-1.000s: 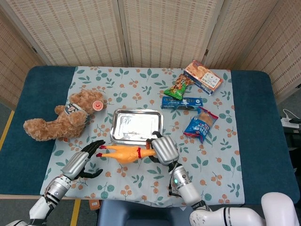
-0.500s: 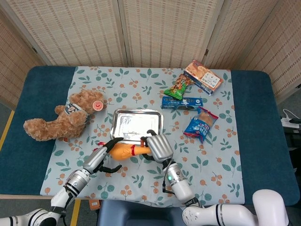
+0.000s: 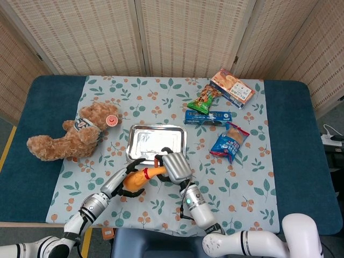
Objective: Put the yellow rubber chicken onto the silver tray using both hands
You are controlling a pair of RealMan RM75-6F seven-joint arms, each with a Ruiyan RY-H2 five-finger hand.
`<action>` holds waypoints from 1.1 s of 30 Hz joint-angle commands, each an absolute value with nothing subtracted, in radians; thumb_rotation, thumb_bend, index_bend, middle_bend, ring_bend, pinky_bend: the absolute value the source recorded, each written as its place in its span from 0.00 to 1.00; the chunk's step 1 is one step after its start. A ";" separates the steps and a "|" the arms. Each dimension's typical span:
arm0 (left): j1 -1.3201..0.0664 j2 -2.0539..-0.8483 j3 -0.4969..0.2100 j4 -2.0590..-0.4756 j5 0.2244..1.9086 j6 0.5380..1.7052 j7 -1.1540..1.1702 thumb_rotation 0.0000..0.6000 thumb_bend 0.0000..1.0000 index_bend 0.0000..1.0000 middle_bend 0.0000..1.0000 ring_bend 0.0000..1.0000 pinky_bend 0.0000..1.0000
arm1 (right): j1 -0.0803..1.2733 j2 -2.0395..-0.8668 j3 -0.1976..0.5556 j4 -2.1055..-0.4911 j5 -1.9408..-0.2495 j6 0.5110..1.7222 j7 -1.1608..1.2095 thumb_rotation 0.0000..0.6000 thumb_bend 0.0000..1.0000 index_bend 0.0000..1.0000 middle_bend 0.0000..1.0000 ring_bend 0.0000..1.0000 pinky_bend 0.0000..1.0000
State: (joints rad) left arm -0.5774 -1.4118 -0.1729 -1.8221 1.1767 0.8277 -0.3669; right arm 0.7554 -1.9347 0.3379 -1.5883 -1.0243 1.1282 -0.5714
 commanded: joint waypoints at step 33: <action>-0.620 -1.454 -0.169 -1.846 0.914 0.935 -0.126 1.00 1.00 0.82 0.92 0.79 0.86 | 0.749 -1.869 0.325 -1.662 -1.062 1.189 -0.502 1.00 0.30 0.86 0.61 0.68 0.66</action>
